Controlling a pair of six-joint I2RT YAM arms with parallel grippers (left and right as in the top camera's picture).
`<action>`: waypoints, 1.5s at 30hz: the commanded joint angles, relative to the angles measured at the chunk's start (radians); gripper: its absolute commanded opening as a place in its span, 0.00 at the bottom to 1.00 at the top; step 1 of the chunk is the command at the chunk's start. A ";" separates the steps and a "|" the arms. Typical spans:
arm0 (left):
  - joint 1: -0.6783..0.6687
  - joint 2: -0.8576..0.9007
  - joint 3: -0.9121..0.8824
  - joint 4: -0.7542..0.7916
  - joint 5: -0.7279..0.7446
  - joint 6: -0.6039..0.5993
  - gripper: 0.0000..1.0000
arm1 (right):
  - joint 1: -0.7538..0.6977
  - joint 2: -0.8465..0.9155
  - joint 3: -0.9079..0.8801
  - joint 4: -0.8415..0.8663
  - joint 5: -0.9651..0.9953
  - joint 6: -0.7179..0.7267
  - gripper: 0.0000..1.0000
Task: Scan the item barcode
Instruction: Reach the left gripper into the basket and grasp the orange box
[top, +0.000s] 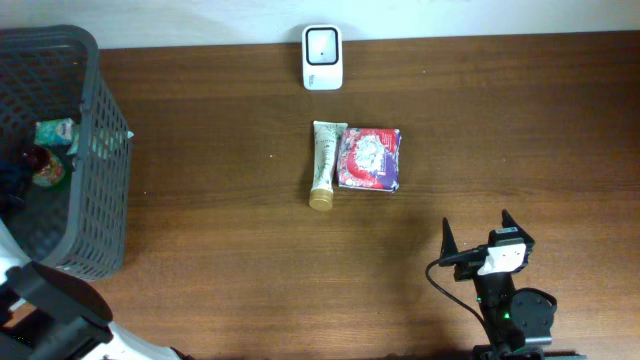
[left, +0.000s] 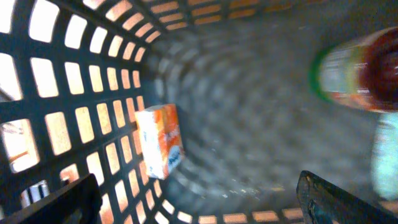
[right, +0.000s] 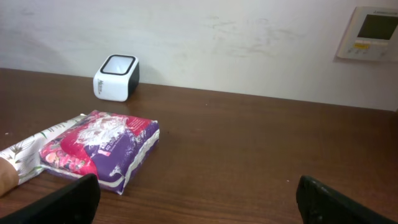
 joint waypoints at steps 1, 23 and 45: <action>-0.001 0.047 -0.065 0.026 -0.088 -0.017 0.99 | -0.005 -0.005 -0.009 0.000 0.001 0.004 0.99; -0.001 0.153 -0.014 -0.068 -0.118 0.043 0.91 | -0.005 -0.005 -0.009 0.000 0.001 0.004 0.99; 0.000 0.332 -0.018 -0.053 -0.021 0.043 0.71 | -0.005 -0.005 -0.009 0.000 0.001 0.004 0.99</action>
